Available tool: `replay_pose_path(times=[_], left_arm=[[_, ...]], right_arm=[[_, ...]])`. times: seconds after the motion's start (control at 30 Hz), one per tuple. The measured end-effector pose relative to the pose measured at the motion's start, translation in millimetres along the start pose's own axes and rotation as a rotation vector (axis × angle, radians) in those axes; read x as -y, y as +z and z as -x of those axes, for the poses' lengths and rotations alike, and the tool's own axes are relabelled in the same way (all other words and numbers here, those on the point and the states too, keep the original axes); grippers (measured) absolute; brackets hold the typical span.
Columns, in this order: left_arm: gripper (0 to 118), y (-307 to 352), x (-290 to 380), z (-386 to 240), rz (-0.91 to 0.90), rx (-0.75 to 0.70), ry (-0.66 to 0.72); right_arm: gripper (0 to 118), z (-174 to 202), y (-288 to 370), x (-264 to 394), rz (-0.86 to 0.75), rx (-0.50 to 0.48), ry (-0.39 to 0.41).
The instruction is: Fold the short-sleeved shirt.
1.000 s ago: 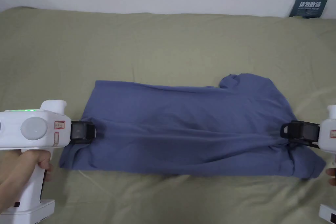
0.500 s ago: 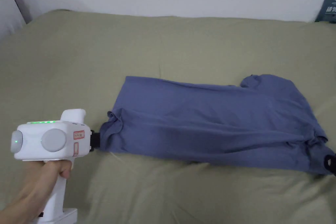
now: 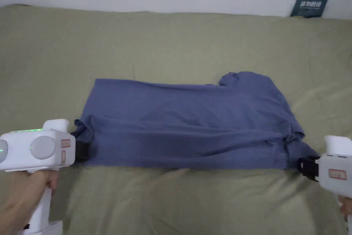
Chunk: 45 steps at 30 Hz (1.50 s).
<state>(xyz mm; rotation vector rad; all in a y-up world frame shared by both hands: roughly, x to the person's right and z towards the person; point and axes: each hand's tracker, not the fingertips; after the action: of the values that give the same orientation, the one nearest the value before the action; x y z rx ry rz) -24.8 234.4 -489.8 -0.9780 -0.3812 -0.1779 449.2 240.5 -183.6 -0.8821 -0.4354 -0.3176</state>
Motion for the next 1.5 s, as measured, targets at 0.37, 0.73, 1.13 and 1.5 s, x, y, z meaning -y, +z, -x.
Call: replay_pose_path(times=[0.37,0.73,1.13,1.5], left_arm=[[3,-13.3,-13.0,10.5,0.045,0.069,-0.036],[3,-4.4,-9.2,8.9,0.046,0.042,-0.044],[3,52.7,39.5,21.9,0.056,0.061,-0.019],[3,108.4,120.2,38.1,0.050,0.092,-0.004]], right_arm=[[118,-4.5,-30.4,-18.0,0.033,-0.040,-0.039],[18,5.4,-23.5,-19.0,0.050,-0.059,0.015],[18,-5.0,45.1,29.2,0.044,-0.120,-0.029],[18,-12.2,87.4,115.9,0.081,-0.148,-0.062]])
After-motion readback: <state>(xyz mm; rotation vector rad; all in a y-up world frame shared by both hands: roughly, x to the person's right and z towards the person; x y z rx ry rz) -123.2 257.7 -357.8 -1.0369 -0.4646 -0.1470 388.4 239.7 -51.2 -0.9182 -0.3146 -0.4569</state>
